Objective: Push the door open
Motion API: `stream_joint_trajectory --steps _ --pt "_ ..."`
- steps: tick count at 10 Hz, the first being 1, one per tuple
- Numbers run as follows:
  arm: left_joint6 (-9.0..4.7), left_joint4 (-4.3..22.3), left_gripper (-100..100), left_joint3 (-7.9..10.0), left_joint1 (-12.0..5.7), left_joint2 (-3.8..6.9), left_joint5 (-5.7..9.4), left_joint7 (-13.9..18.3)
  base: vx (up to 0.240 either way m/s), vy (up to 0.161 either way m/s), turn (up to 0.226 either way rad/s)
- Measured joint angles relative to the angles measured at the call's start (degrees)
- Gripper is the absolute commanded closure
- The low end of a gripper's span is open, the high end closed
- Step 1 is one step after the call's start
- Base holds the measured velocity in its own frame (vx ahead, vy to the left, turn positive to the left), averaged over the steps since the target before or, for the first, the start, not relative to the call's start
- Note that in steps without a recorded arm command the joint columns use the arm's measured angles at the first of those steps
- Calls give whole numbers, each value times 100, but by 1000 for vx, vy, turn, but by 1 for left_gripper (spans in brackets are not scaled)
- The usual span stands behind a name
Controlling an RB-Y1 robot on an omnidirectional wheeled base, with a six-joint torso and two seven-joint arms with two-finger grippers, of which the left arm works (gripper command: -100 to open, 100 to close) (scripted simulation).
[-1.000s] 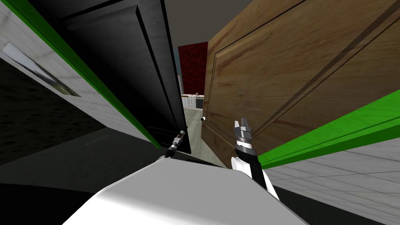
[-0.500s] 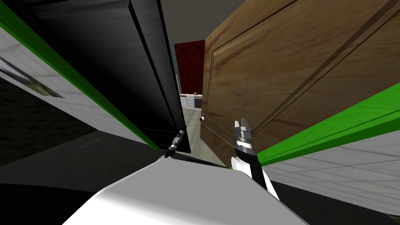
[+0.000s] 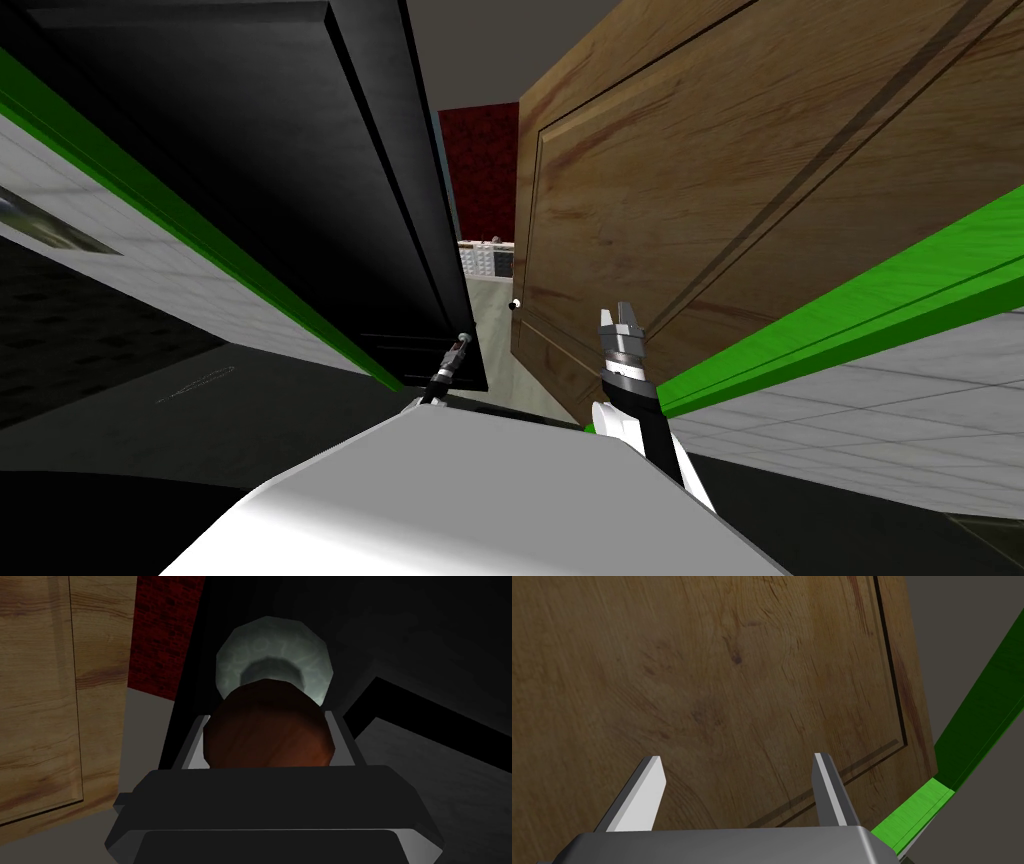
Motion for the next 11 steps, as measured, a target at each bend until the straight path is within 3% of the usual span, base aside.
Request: stream_joint_trajectory --steps 4,8,9,11 --pt "29 -58 100 107 -56 1 174 506 20 14 -78" --pt "-142 115 100 307 -175 -10 460 1125 17 45 -56" --pt "-121 105 -100 342 -165 1 507 1264 -3 25 -16" --pt "-121 114 -100 325 -180 -16 576 1507 -35 14 -41"
